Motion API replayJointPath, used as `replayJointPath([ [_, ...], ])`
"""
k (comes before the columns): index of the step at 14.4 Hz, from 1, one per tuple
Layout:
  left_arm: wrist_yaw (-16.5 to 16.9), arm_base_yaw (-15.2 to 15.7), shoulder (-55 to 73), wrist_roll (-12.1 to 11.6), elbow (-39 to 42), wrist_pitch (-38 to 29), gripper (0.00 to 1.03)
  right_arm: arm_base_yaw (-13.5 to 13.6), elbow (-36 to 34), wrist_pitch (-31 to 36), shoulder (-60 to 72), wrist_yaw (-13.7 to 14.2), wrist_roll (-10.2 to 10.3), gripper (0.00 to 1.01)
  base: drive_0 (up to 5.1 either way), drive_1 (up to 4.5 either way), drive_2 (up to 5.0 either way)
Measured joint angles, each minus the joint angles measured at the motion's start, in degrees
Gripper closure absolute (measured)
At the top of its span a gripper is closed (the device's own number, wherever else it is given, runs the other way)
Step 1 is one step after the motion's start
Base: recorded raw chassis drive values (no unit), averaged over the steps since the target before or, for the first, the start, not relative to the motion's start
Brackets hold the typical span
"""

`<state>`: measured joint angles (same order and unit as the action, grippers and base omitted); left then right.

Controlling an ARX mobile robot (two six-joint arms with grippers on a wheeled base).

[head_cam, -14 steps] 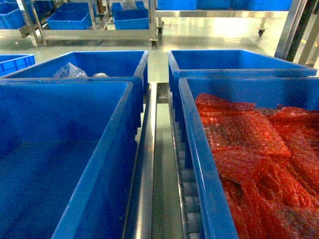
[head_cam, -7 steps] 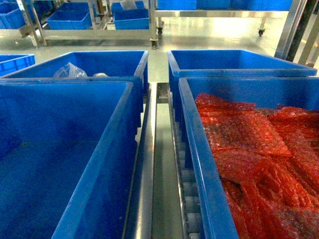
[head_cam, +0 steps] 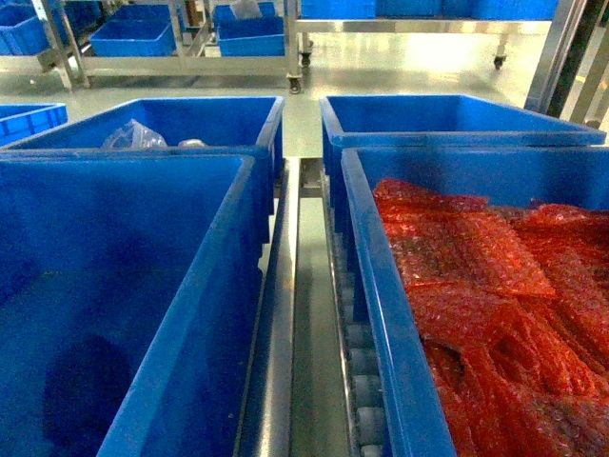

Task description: Pick blue part to blue bin on bottom shelf

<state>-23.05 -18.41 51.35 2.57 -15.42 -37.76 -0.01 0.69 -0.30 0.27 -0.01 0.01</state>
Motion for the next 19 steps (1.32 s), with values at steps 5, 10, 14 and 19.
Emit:
replayJointPath([
  [5, 11.34, 7.21, -9.31, -1.55, 5.84, 5.57, 0.52, 0.00, 0.00, 0.00, 0.00, 0.00, 0.00, 0.03, 0.0, 0.00, 0.0],
  [10, 16.61, 12.24, -18.99, -1.64, 10.71, 10.38, 1.01, 0.00, 0.00, 0.00, 0.00, 0.00, 0.00, 0.03, 0.0, 0.00, 0.0],
  [14, 23.06, 18.23, -27.21, -1.77, 12.96, 16.06, 1.01, 0.00, 0.00, 0.00, 0.00, 0.02, 0.00, 0.03, 0.0, 0.00, 0.0],
  [19, 23.04, 18.32, -34.16, -1.77, 14.80, 20.33, 1.01, 0.00, 0.00, 0.02, 0.00, 0.00, 0.02, 0.03, 0.0, 0.00, 0.0],
])
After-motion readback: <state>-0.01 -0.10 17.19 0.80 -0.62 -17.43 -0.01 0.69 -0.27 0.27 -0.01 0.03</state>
